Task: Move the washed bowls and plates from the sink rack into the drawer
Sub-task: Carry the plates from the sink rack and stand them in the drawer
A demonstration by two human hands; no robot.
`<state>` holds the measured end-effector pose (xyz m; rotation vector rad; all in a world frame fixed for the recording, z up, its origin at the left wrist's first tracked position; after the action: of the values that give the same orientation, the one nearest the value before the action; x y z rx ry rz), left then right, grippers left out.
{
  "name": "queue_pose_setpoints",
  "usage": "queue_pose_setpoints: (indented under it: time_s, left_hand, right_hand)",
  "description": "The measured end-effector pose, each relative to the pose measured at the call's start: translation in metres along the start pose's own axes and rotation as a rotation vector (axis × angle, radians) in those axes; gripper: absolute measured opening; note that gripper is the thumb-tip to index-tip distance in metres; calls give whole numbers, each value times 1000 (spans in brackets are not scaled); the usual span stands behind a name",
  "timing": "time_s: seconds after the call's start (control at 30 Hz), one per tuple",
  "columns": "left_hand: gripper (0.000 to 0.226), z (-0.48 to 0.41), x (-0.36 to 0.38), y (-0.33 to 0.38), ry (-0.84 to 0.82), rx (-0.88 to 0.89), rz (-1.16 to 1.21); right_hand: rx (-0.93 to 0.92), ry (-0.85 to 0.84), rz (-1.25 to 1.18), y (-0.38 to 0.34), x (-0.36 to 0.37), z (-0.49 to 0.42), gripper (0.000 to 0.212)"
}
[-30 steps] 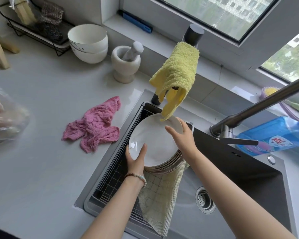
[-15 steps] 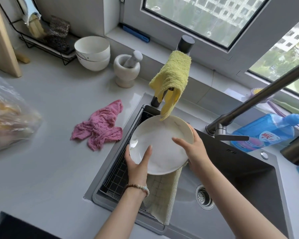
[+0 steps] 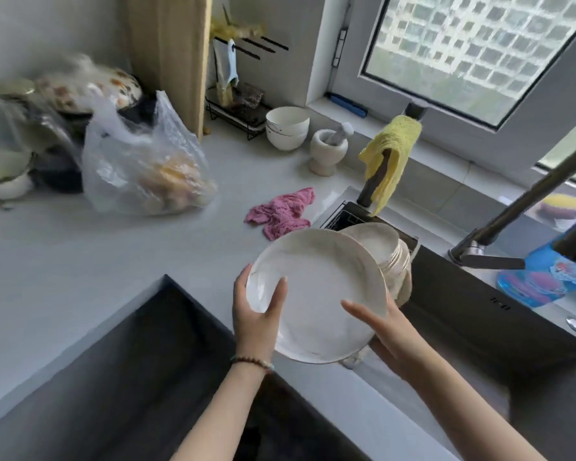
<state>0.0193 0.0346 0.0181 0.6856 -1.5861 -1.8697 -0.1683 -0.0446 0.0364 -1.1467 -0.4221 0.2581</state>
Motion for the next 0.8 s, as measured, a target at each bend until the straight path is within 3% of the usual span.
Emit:
queue_pose_setpoints:
  time_s: [0.17,0.33,0.43,0.6,0.7,0.8]
  left_hand:
    - [54,70,-112,0,55,75,-101]
    - [74,157,-239,-18,210,31,-210]
    - [72,207,-315,-30,291,26,-325]
    - [73,281,-429,-52,356,109,-523]
    - [60,324,-494,-75,336,70,-552]
    - [68,366,-569,-97,313,63,-630]
  right_hand:
    - [134,-278,-63,52,73,71,68]
    - [172,-519,9,94,169,148,66]
    - [227,-642,53,128,227,188,69]
    - [332,-752,116,193,325,254,67]
    - [397,-780,118,238,383,294,67]
    - [446,-822,136,294,442,337,66]
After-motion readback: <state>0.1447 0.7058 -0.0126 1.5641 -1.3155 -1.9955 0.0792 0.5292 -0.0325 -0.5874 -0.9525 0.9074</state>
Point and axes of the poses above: each hand's wrist, its own z-axis away from the middle knuckle, its own x-axis out of the palm, y = z × x, the point moved 7 cm from there along -z, towards the middle knuckle, and after that the axes turned 4 degrees about -z, right-handed, at the moved point
